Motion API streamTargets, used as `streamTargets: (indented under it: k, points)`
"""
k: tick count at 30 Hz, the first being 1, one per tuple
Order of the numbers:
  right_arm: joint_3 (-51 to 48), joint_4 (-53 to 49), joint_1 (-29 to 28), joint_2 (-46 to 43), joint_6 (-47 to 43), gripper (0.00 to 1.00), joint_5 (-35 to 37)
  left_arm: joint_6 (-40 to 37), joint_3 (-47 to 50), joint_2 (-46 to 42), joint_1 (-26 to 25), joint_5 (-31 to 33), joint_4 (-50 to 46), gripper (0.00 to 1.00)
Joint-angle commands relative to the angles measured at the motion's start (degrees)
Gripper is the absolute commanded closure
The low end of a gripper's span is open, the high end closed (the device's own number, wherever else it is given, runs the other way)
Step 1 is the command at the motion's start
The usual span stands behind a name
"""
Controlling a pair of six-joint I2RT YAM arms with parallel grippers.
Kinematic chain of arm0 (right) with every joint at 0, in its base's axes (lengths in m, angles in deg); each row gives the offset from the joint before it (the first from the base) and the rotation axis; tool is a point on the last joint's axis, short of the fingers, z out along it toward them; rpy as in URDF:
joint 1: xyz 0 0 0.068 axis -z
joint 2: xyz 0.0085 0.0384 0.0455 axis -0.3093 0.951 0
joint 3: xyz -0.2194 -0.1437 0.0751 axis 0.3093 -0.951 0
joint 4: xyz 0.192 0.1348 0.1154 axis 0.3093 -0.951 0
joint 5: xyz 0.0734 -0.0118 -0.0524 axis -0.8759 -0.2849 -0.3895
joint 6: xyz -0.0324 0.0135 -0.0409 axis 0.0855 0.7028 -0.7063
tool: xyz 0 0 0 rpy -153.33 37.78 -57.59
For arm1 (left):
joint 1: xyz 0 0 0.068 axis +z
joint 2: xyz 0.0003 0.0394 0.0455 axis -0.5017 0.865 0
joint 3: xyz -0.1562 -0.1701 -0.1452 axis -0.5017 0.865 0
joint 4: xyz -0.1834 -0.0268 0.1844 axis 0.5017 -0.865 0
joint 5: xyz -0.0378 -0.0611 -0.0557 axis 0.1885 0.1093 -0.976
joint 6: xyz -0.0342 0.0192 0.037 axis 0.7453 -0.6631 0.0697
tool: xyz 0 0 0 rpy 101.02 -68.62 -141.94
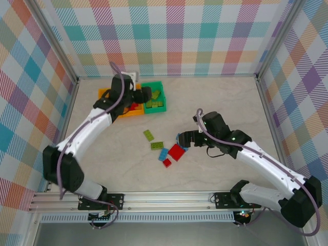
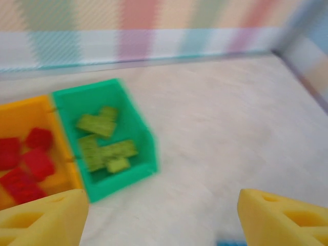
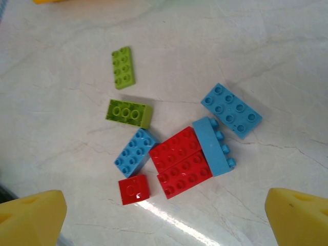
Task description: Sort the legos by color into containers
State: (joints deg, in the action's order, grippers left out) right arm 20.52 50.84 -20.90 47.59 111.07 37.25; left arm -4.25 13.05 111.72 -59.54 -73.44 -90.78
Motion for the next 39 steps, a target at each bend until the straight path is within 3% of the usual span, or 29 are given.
streamTargets:
  k: [1, 5, 9, 13, 18, 22, 26, 32, 35, 39]
  points:
    - [0.68, 0.86, 0.07, 2.98, -1.19, 0.00, 2.34, -11.43, 5.59, -7.48, -4.33, -3.43, -4.68, 0.23]
    - [0.75, 2.40, 0.57, 6.11, -1.03, 0.00, 2.72, -12.31, 13.36, -15.62, -9.66, -3.07, -4.88, 0.22]
    - [0.41, 4.78, 0.93, 7.64, -0.61, 0.00, 1.29, 2.32, 20.27, -17.79, -11.00, 1.32, -2.69, 0.22]
    - [-0.21, 8.44, 0.95, 8.56, -2.14, 0.00, -4.73, 16.35, 25.48, -16.40, -11.00, 5.25, -0.30, 0.22]
    - [5.60, 6.02, -0.90, 15.82, -6.22, 0.00, -5.92, 19.69, 28.59, -20.57, -11.04, 10.90, 1.02, 0.22]
    - [13.11, 5.03, -4.78, 25.30, -5.99, 0.00, -3.68, 9.19, 26.90, -27.96, -11.00, 14.38, -3.32, 0.20]
    - [18.97, 6.58, -8.62, 33.29, -2.77, 0.00, 0.53, -8.32, 22.39, -33.09, -11.00, 10.42, -14.51, 0.13]
    - [30.29, -2.41, -11.44, 44.86, 1.87, 0.00, 8.54, -33.96, 21.17, -39.85, -11.04, 1.85, -29.14, 0.00]
    - [32.26, -2.69, -13.38, 47.95, 1.45, 0.00, 9.09, -46.59, 27.05, -43.76, -11.00, -2.23, -30.92, 0.00]
    - [35.55, -5.00, -14.67, 52.42, 2.91, 0.00, 9.90, -51.66, 33.86, -48.41, -10.95, -6.19, -26.43, 0.00]
